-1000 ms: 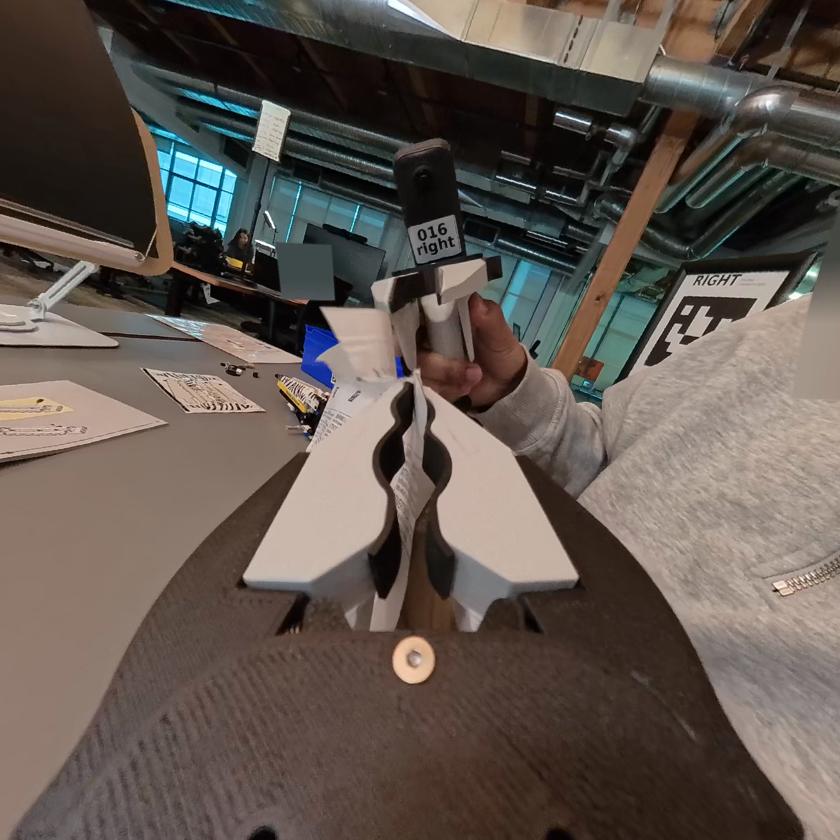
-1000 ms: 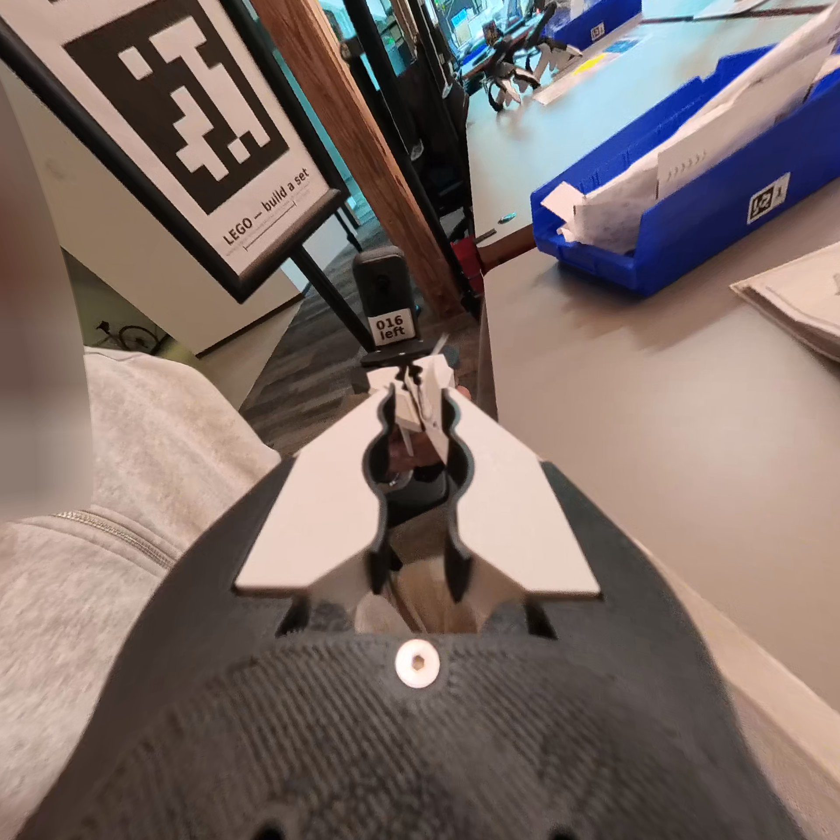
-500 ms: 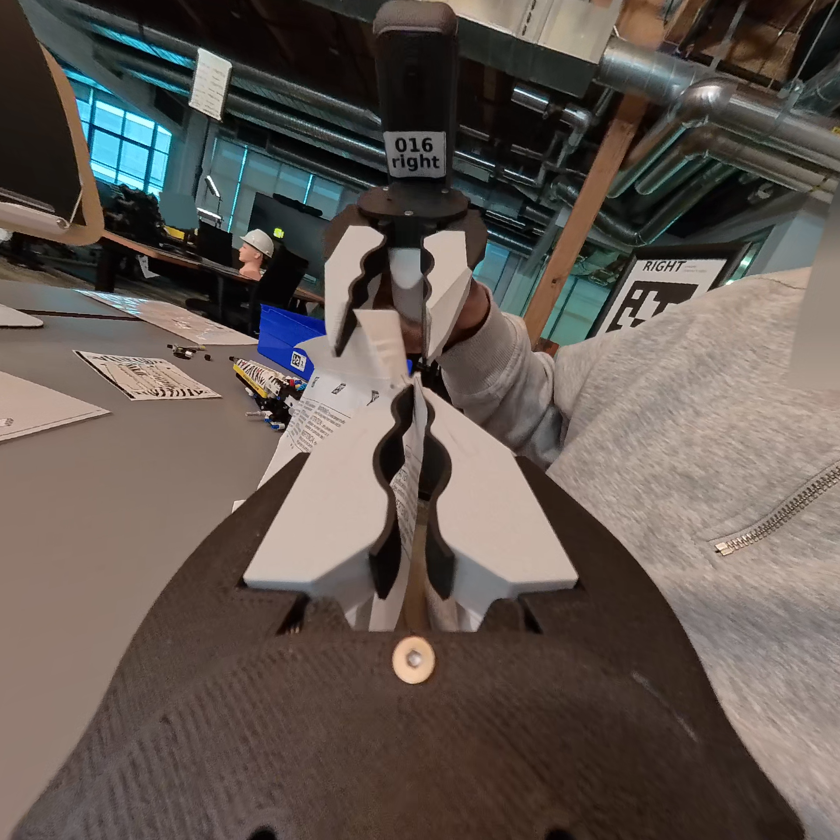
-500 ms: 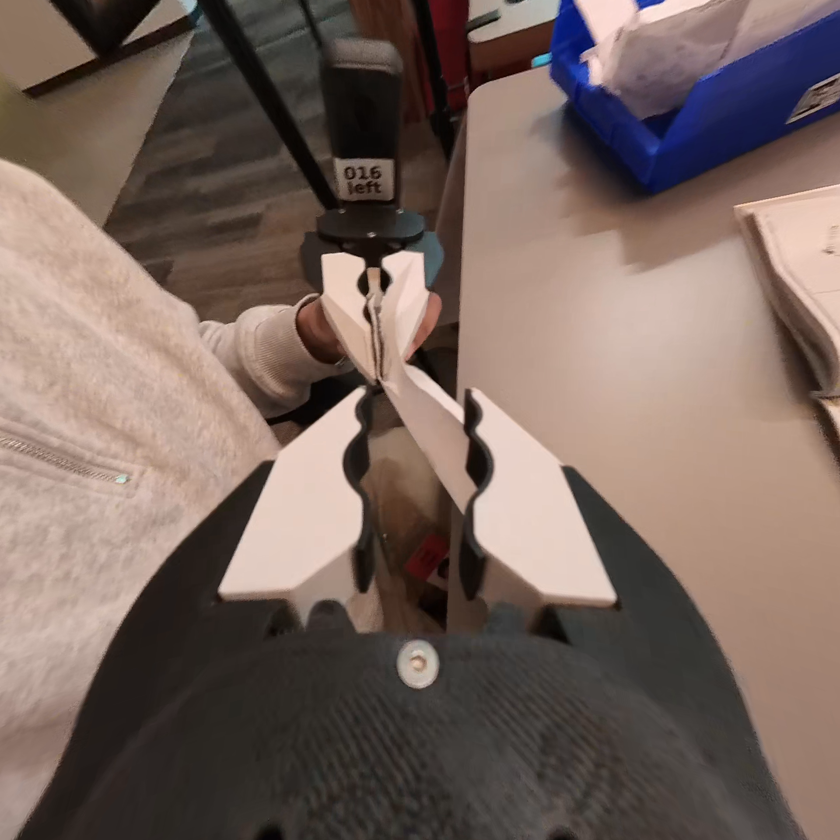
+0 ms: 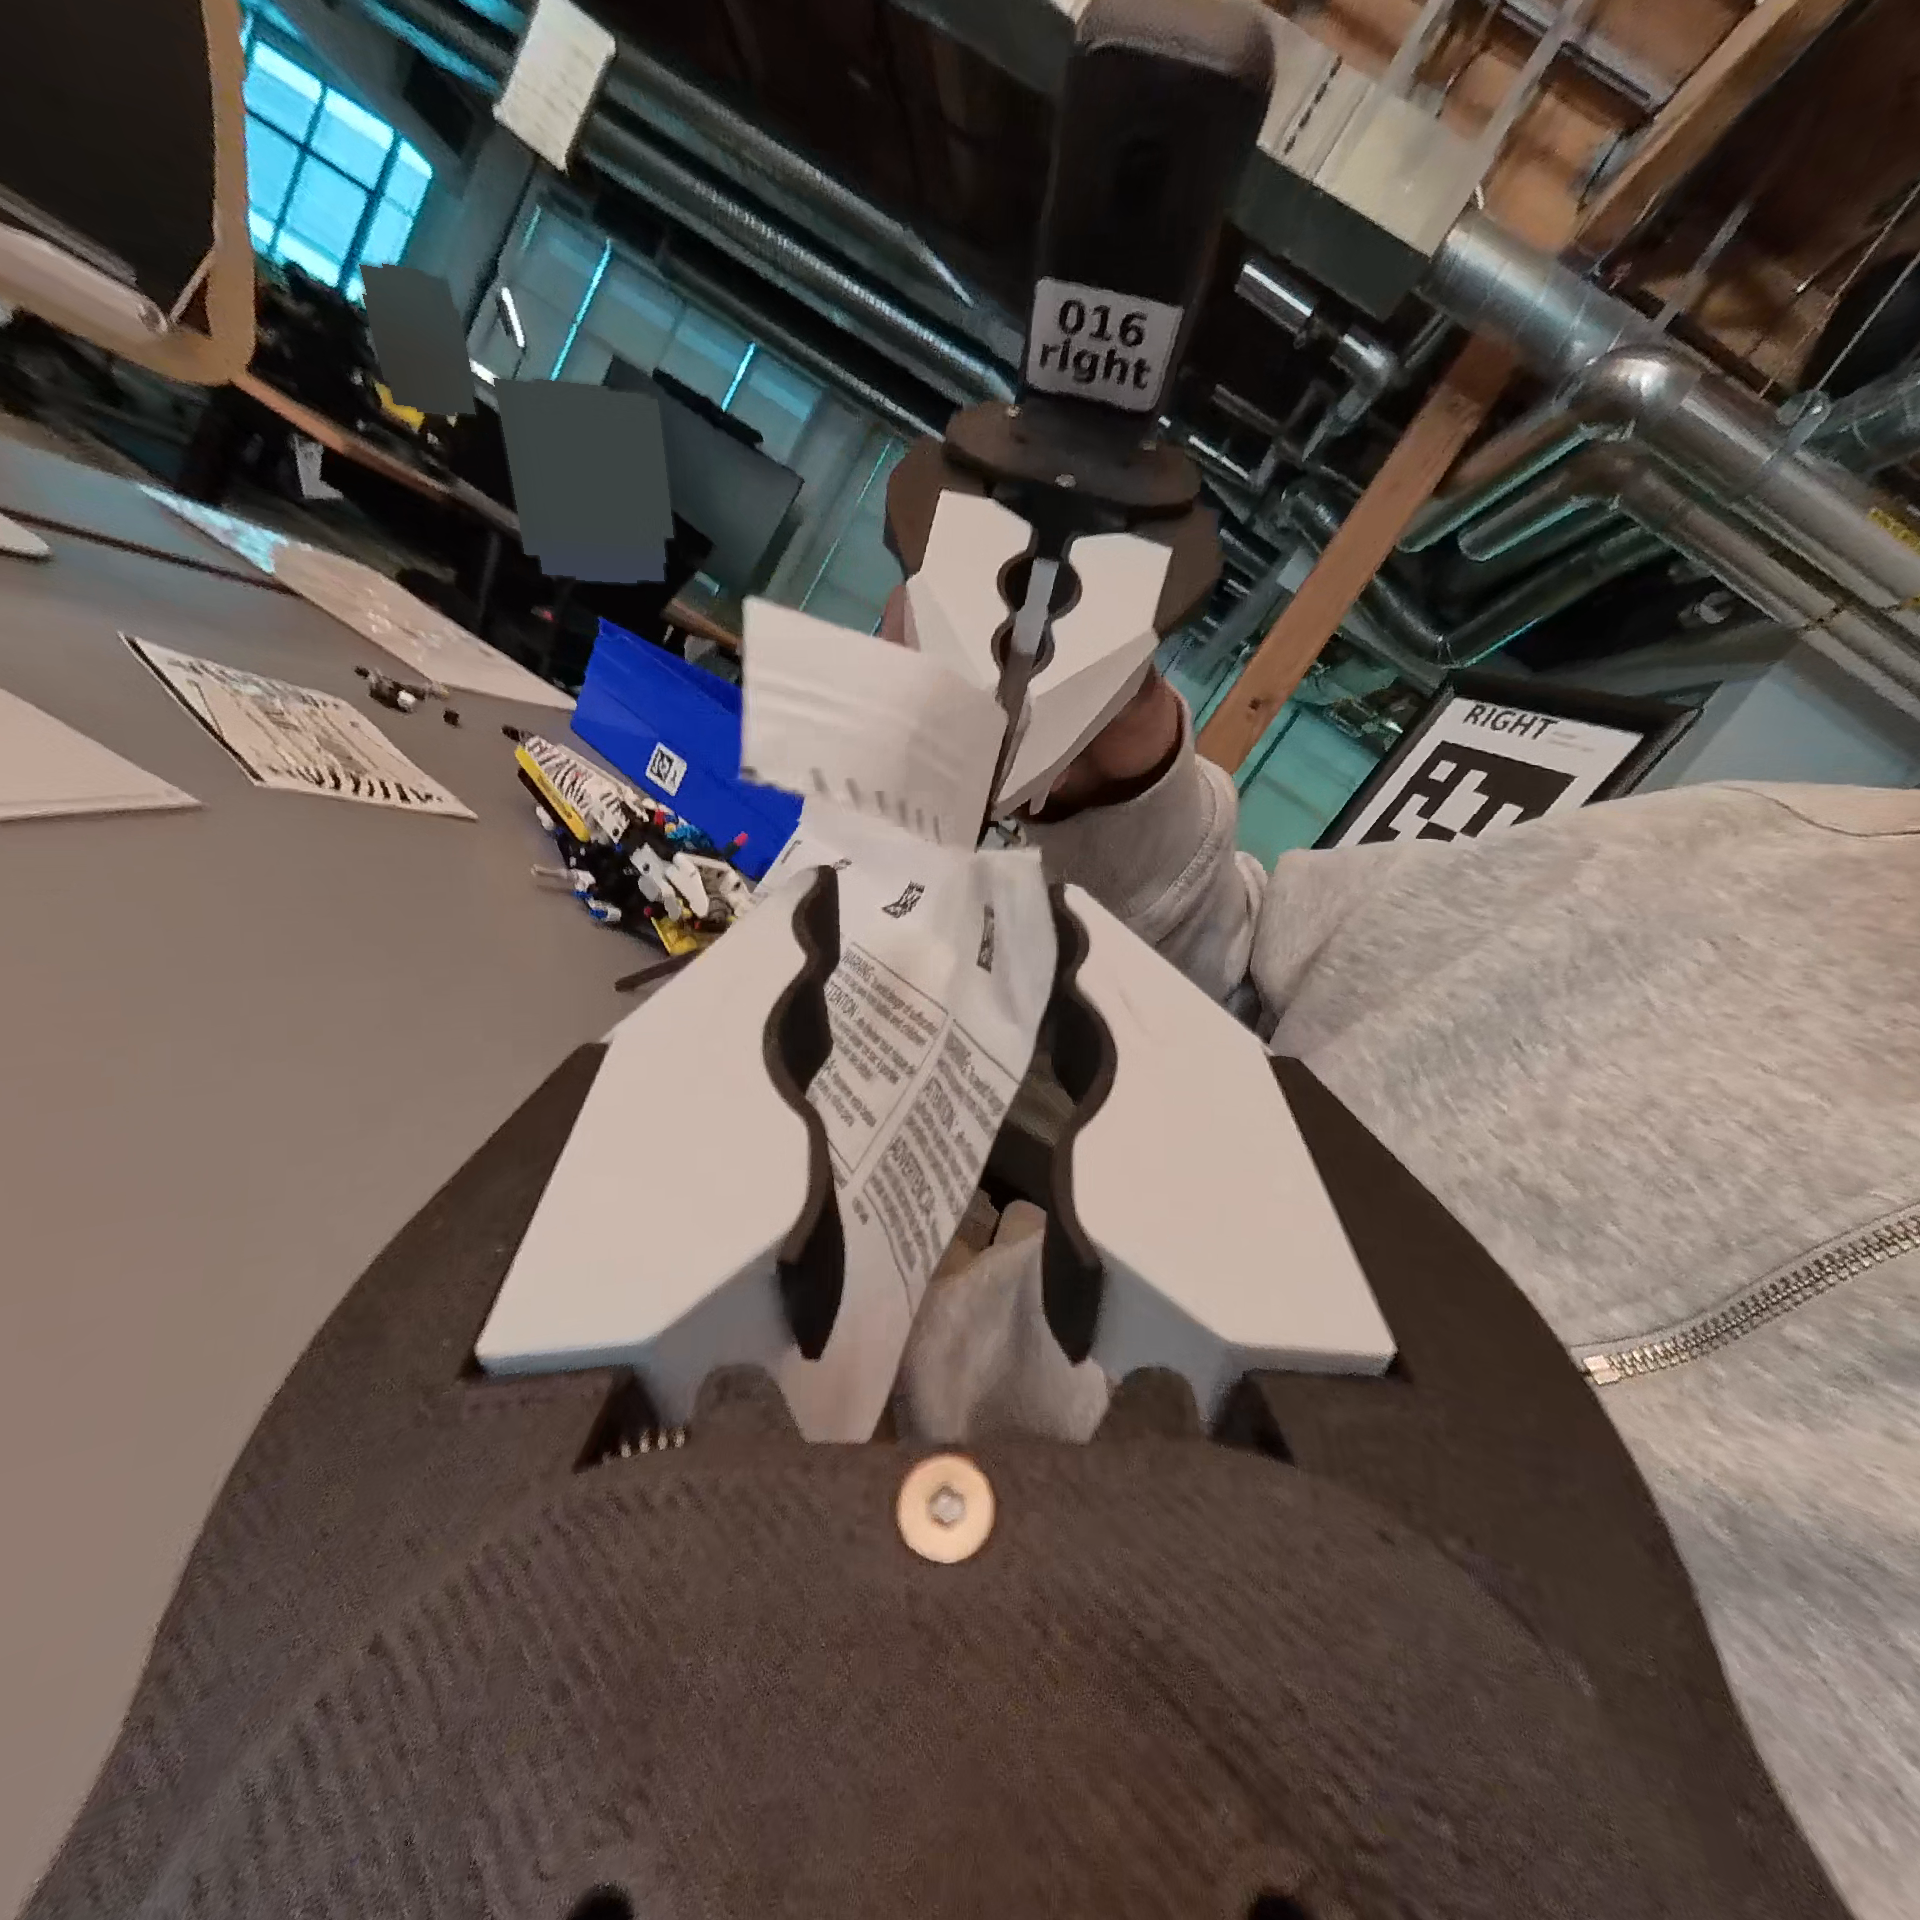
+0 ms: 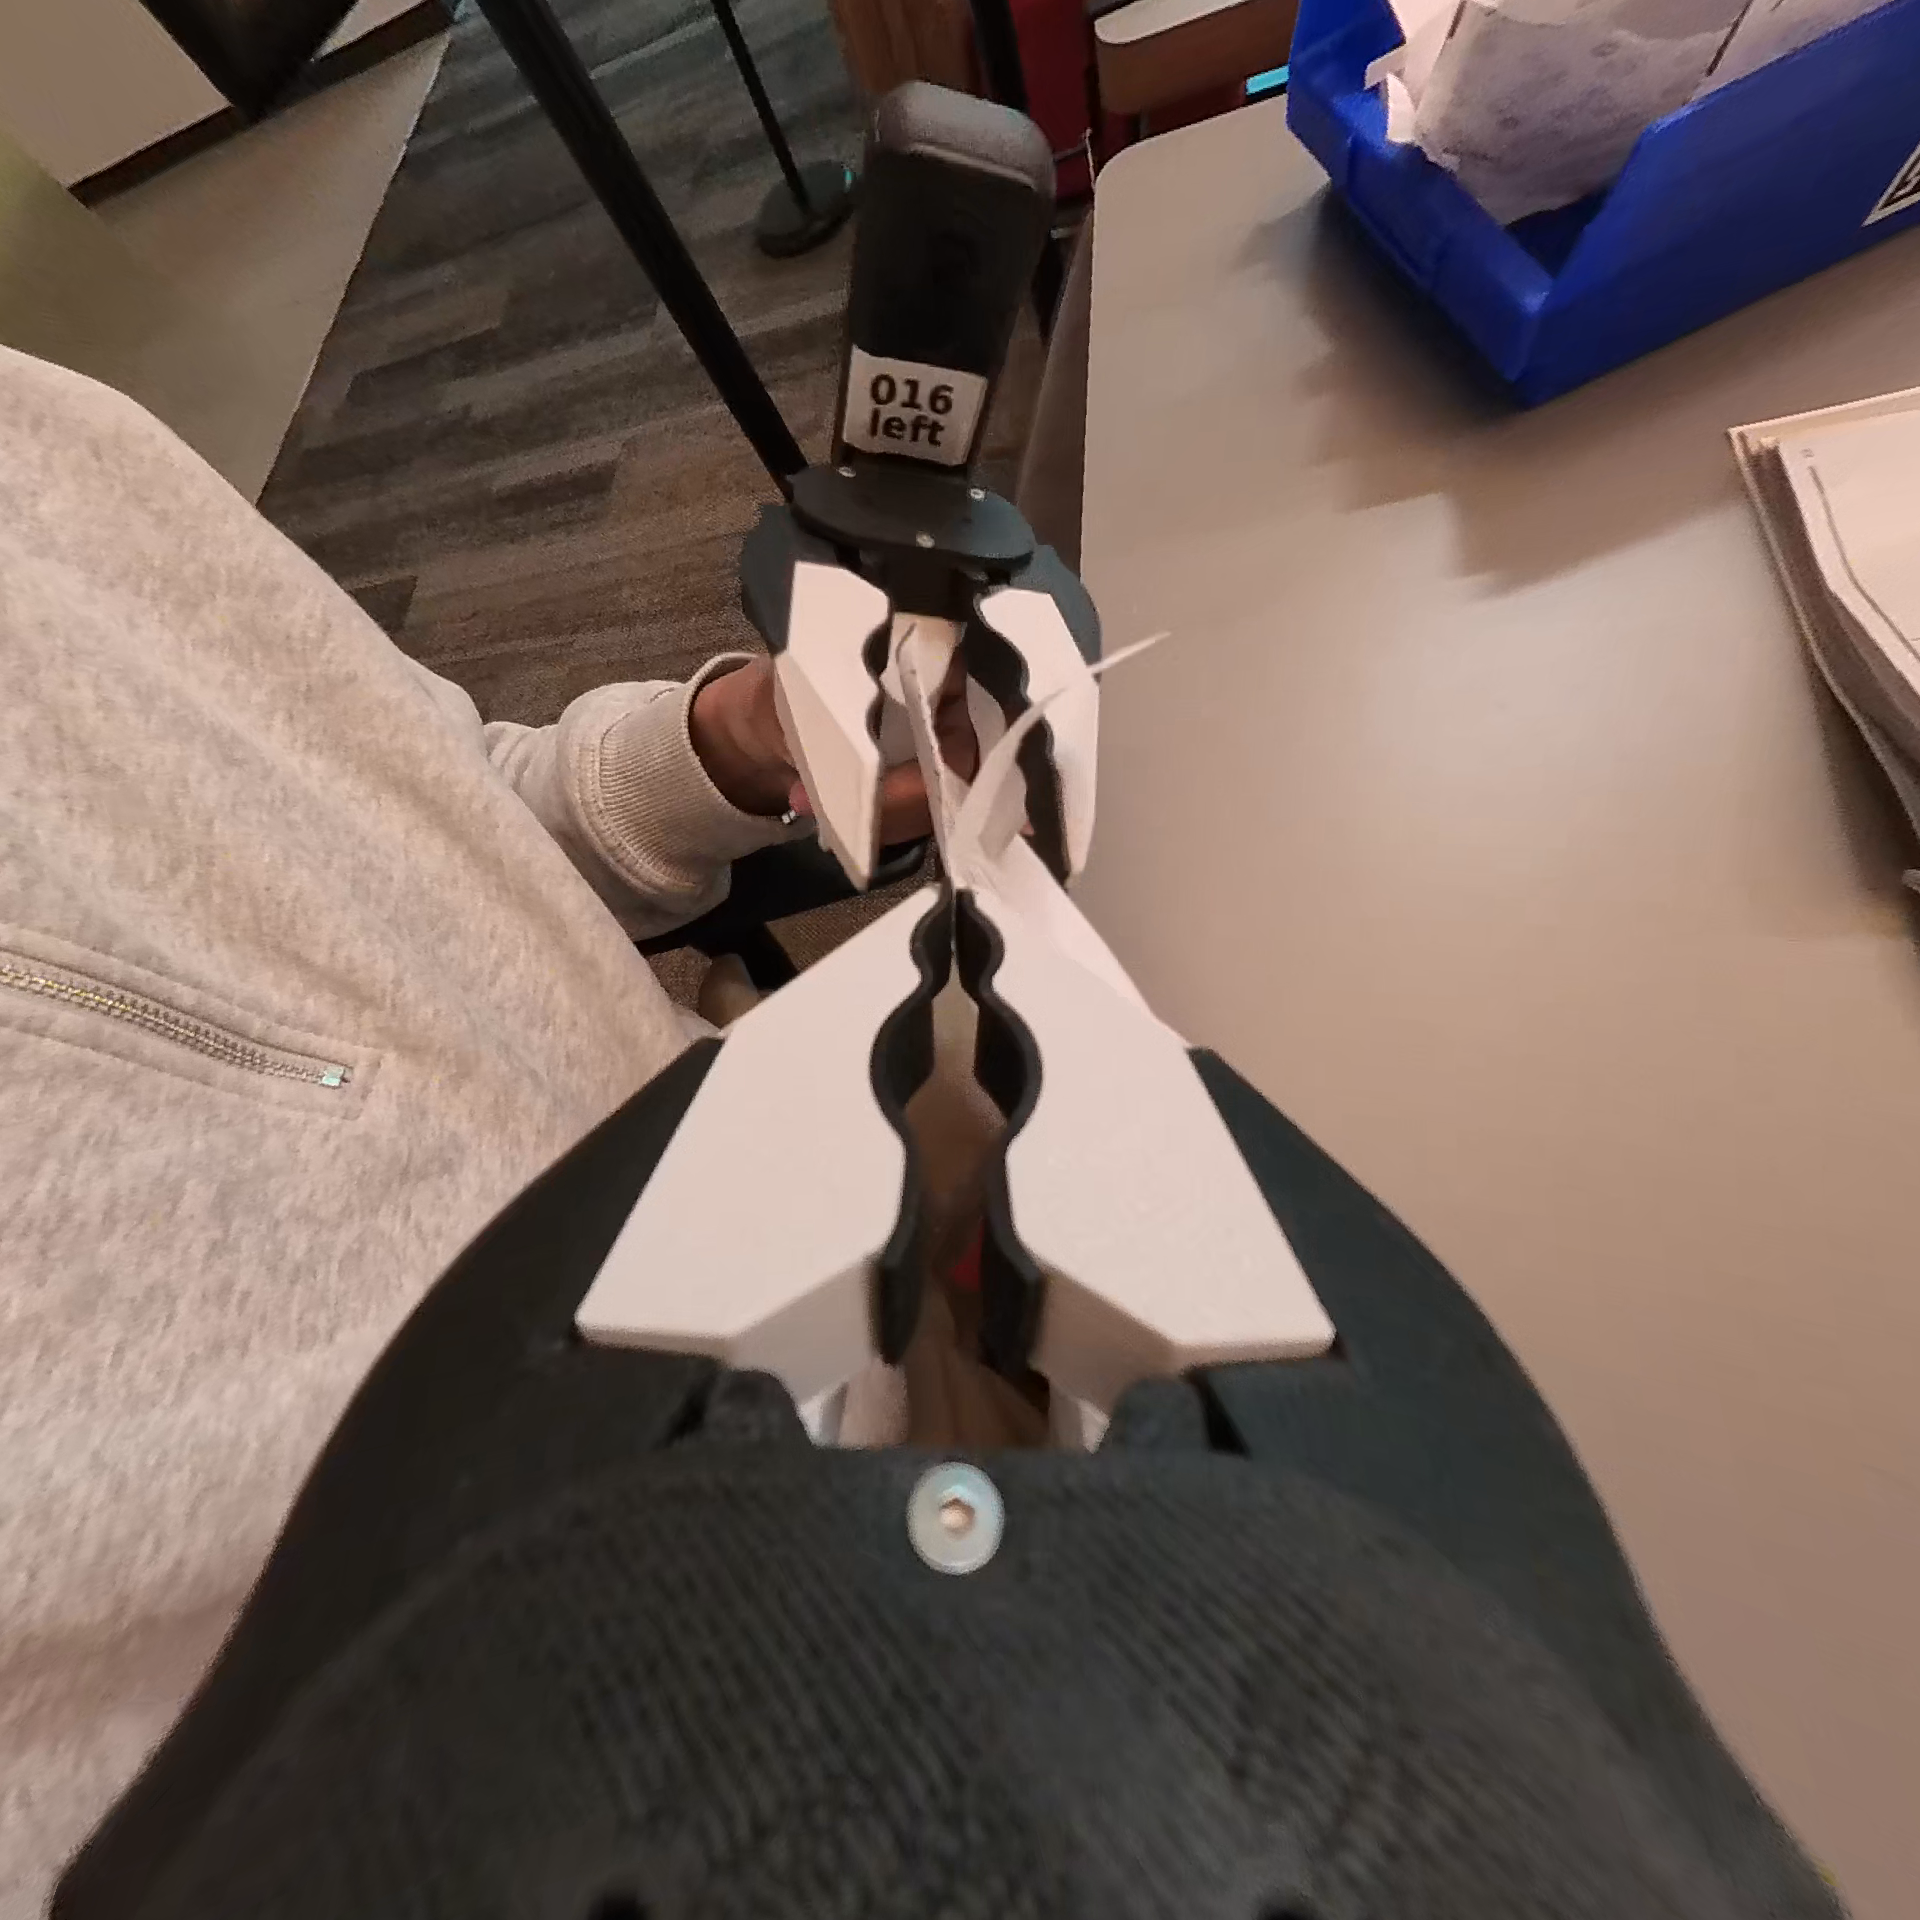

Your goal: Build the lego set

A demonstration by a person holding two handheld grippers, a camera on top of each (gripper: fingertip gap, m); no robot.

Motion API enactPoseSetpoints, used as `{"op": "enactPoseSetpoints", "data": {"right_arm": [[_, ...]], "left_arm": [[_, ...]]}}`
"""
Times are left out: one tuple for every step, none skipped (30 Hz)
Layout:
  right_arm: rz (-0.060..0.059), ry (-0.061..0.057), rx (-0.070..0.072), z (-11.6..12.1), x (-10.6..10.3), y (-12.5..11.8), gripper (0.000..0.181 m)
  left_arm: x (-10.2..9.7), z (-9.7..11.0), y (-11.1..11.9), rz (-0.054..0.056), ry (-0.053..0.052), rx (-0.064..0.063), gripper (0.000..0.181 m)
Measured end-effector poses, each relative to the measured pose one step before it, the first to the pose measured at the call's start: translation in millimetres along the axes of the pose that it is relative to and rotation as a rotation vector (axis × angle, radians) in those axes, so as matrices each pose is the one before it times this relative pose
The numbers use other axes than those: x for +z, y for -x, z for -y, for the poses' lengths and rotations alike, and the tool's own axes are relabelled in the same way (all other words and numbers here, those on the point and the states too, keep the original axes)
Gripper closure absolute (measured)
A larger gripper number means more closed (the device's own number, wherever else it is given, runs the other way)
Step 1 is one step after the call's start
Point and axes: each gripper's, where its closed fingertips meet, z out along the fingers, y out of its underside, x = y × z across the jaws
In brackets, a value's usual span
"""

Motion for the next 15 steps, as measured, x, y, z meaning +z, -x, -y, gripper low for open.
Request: {"op": "enactPoseSetpoints", "data": {"right_arm": [[-0.0059,-0.0023,0.0028,0.52,-0.2,0.14,0.181],[-0.004,-0.0015,0.0023,0.27,-0.09,0.4,0.181],[-0.0008,-0.0005,0.0023,0.04,0.24,0.85,0.181],[-0.003,0.0012,0.0027,-0.43,0.47,0.49,0.181],[-0.0048,0.0008,0.0018,-0.51,0.45,0.1,0.181],[-0.0024,-0.0022,0.0009,-0.03,0.2,0.29,0.181],[-0.0009,-0.0015,0.0007,-0.19,-0.11,0.17,0.181],[0.002,0.0006,0.0,-0.44,0.01,0.26,0.181],[0.0049,0.0058,-0.0031,-1.4,0.38,0.5,0.181],[0.008,0.0042,-0.0024,-1.19,0.57,0.82,0.181],[0.0091,0.0005,0.0012,-0.39,0.39,1.01,0.181],[0.0079,0.0007,0.0025,-0.27,0.33,0.84,0.179],[0.008,0.0044,0.0009,-0.58,0.63,0.97,0.177],[0.0049,0.0091,-0.0012,-1.22,0.9,0.83,0.175],[-0.0007,0.0155,-0.0026,-1.93,1.24,0.14,0.173]], "left_arm": [[1.36,-1.82,0.44,0.004,0.0143,-0.0139,0.146],[1.16,-2.23,1.13,0.0093,0.0164,-0.016,0.153],[1.17,-2.4,1.18,0.0095,0.0184,-0.0075,0.162],[0.56,-1.23,0.47,0.0082,0.0088,0.004,0.169],[0.04,0.25,-1.36,-0.0022,-0.0005,0.0061,0.174],[0.13,0.32,-0.74,0.0004,0.0008,0.0016,0.177],[0.16,0.05,-0.75,0.0017,0.0015,0.0046,0.179],[0.43,-0.38,-1.23,-0.0008,0.0033,0.0097,0.181],[0.79,-1.39,0.15,0.0084,0.0102,0.0107,0.181],[0.39,-1.06,0.22,0.0088,0.007,0.0146,0.181],[0.12,-0.59,-0.19,0.0038,0.0042,0.0121,0.181],[0.13,-0.49,-0.34,0.002,0.0044,0.0107,0.181],[0.04,-0.47,-0.32,0.0026,0.0037,0.0154,0.181],[0.07,-0.42,-0.27,0.0032,0.003,0.0141,0.181],[0.27,-0.01,-0.82,-0.0009,0.001,0.0084,0.181]]}}
